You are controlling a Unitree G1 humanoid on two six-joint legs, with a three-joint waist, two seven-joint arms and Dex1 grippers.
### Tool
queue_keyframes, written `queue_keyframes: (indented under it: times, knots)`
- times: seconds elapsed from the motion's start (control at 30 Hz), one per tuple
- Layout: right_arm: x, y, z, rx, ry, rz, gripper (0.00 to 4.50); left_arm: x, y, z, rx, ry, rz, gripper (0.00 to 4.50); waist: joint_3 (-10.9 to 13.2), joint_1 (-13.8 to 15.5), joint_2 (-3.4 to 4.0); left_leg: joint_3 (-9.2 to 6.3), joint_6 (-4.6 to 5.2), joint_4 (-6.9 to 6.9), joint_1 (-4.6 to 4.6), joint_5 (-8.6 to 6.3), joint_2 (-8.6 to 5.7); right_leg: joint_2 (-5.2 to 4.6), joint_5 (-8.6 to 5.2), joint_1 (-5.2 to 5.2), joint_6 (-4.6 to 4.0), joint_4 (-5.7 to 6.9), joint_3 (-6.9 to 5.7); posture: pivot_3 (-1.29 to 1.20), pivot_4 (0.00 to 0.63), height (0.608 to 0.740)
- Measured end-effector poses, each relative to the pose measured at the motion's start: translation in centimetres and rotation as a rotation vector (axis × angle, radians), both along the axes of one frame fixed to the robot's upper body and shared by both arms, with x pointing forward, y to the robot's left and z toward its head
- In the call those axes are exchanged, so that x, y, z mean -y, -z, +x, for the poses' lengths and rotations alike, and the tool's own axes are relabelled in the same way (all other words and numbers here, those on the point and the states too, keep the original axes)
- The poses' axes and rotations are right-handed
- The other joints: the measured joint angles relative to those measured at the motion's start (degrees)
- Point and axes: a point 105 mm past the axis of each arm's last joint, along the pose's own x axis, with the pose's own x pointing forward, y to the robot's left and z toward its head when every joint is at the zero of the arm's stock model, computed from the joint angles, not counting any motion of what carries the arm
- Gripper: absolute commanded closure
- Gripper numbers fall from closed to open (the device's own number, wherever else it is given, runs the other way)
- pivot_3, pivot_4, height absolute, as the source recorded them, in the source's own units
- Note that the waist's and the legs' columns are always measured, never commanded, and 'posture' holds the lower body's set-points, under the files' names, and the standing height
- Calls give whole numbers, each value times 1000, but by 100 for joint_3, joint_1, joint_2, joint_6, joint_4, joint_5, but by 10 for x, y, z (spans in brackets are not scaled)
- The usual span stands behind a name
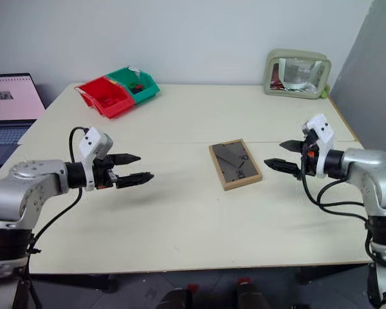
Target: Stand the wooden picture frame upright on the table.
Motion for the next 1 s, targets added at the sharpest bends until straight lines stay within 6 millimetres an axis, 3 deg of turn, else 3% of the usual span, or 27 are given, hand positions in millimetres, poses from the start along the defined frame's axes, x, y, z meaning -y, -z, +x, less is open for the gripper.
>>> queue_keyframes:
  times: [0.1,0.37,0.4,0.57,0.73,0.8,0.9,1.0]
  knots:
    - [0,3,7,-6,5,-10,24,-1,-5,6,34,-4,18,0,0,-8,0,5,0,0,-2,0,-1,-1,1,-2,-2,0,8,0,150,740]
    - [11,11,29,33,126,-46,24,13,8,15,42,-30,-31,0,0,-4,0,1,0,5,-17,0,0,-4,5,-14,-7,5,5,0,150,740]
    - [13,11,34,46,152,-55,6,15,9,16,47,-36,-37,175,0,-4,0,0,0,5,-17,0,0,-4,5,-14,-7,7,5,0,150,740]
    - [17,19,60,105,256,-141,1057,27,20,39,73,-143,-79,1234,0,6,0,0,-1,9,-16,0,-6,-7,6,-11,-6,7,3,0,150,740]
    - [11,32,90,164,345,-210,2023,71,35,68,85,-159,-107,2130,0,22,0,0,-2,12,-21,1,-11,-11,9,-12,-3,6,2,0,150,740]
    - [11,40,102,184,391,-237,2693,85,40,88,101,-224,-105,2735,0,35,0,2,-2,12,-22,1,-13,-14,10,-13,-2,5,3,0,150,740]
    - [13,48,110,192,430,-259,3350,97,49,99,83,-258,-103,3310,0,29,0,3,-1,9,-23,1,-16,-16,10,-15,-2,5,5,0,150,740]
    - [8,63,117,185,460,-273,3945,123,63,102,27,-237,-123,3860,0,15,0,4,-2,7,-23,1,-15,-17,10,-15,-2,5,5,0,150,740]
